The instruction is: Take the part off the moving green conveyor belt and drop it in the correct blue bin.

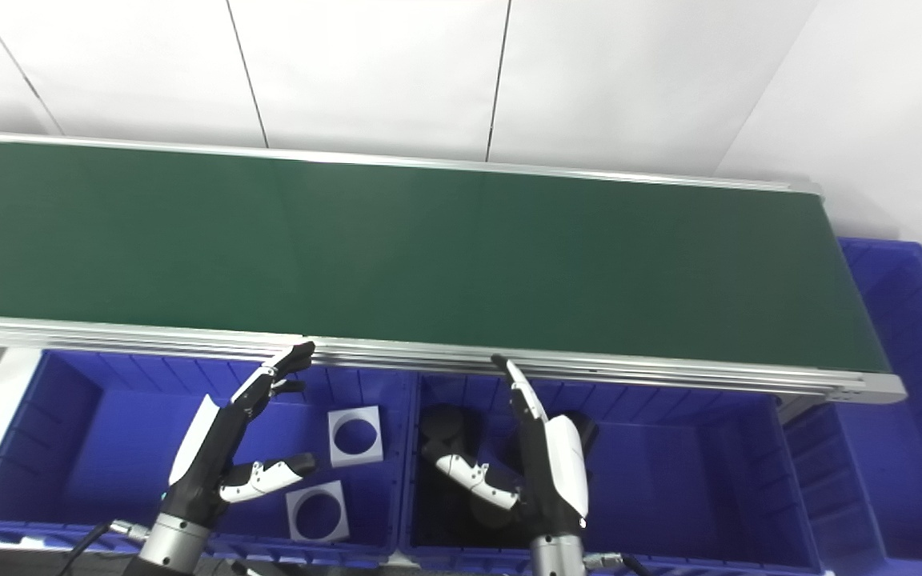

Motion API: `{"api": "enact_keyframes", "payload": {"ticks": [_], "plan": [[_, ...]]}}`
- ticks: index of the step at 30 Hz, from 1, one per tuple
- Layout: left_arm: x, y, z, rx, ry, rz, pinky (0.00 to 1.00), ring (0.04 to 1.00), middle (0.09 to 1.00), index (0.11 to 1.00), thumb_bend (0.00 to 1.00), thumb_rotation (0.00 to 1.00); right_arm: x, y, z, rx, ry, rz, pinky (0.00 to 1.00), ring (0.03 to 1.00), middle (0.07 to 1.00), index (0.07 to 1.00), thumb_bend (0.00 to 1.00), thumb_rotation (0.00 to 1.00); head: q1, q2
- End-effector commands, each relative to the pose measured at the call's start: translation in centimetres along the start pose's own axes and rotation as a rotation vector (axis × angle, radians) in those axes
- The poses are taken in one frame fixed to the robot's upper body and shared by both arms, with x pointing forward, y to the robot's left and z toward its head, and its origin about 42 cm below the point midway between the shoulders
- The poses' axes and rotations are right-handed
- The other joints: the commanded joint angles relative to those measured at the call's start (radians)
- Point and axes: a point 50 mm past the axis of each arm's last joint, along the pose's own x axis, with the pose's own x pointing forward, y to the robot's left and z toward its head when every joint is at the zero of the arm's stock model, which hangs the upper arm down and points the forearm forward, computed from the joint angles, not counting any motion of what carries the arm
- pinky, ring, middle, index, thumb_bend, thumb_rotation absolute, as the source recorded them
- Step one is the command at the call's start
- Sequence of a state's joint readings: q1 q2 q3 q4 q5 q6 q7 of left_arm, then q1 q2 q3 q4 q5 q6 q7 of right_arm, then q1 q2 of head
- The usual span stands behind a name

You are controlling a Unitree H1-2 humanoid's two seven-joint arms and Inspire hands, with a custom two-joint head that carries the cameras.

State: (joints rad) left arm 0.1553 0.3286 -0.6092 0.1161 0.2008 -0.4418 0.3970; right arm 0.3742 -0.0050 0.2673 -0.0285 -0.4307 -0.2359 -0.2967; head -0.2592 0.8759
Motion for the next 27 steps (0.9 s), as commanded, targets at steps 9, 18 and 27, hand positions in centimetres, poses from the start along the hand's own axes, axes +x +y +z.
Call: {"api": "enact_keyframes", "payload": {"ticks": [9, 18, 27], "plan": [[0.6, 0.5, 0.7, 0.000, -0.057, 0.005, 0.76, 0.860, 0.897, 0.878, 0.68, 0.70, -1.1, 0.2, 0.2, 0.142, -0.117, -0.037, 0.81, 0.859, 0.857, 0.906, 0.72, 0.63, 0.001, 0.002], [0.6, 0.7, 0.4, 0.013, -0.051, 0.000, 0.78, 0.867, 0.902, 0.882, 0.68, 0.71, -1.7, 0.5, -0.2, 0.141, -0.080, -0.039, 0.82, 0.872, 0.868, 0.914, 0.70, 0.63, -0.014, -0.002], [0.4, 0.7, 0.3, 0.000, -0.040, -0.011, 0.79, 0.874, 0.904, 0.881, 0.68, 0.70, -1.9, 0.1, -0.4, 0.131, -0.073, -0.038, 0.85, 0.884, 0.873, 0.914, 0.68, 0.63, -0.013, -0.012]]}}
